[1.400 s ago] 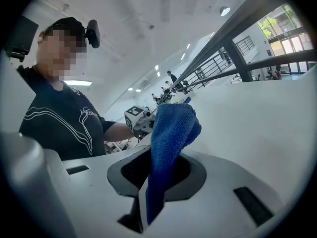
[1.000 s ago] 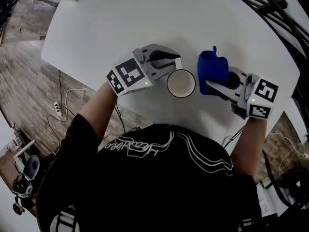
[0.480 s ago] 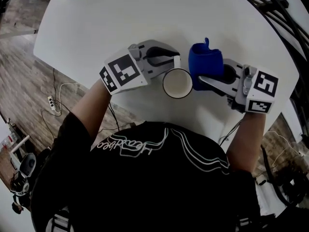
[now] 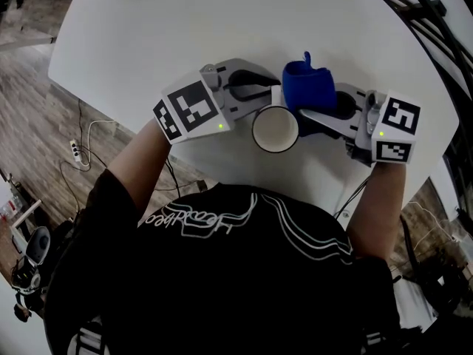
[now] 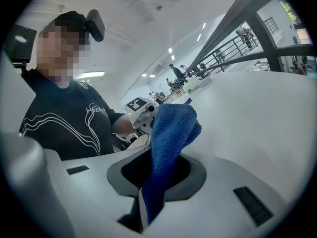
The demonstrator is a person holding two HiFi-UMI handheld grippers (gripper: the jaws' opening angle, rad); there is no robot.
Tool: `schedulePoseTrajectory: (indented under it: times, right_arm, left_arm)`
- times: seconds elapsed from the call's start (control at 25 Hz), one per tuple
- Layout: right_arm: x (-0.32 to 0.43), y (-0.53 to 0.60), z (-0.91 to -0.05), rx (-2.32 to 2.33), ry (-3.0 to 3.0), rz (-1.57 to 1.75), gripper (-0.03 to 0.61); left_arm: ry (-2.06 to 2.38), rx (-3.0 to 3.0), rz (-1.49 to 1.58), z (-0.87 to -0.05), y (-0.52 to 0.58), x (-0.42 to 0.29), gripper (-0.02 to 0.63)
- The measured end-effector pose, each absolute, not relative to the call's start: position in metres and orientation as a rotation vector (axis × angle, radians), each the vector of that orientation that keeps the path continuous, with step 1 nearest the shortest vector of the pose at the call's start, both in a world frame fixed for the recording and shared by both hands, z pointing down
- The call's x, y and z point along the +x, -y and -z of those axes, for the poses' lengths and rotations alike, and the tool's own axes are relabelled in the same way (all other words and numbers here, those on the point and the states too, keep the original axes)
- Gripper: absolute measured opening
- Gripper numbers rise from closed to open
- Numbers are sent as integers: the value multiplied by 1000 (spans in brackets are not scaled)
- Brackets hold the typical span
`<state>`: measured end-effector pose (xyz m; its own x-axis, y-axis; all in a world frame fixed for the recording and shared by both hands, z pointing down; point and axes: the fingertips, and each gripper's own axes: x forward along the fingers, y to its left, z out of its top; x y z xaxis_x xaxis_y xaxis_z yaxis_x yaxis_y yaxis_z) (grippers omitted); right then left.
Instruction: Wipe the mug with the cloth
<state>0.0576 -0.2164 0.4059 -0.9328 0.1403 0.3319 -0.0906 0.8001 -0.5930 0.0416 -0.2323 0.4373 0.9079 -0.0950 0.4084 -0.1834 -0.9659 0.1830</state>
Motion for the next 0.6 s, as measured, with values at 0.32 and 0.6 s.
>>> schedulePoseTrajectory:
  times: [0.32,0.6]
  right_arm:
    - [54,222,-430,74,2466,-1115,54]
    - [53,226,-448,185,2398,-1162,54]
  left_arm:
    - [220,2859,-588,-437,233,42,48]
    - [259,2857,-590,-441,234,42,48]
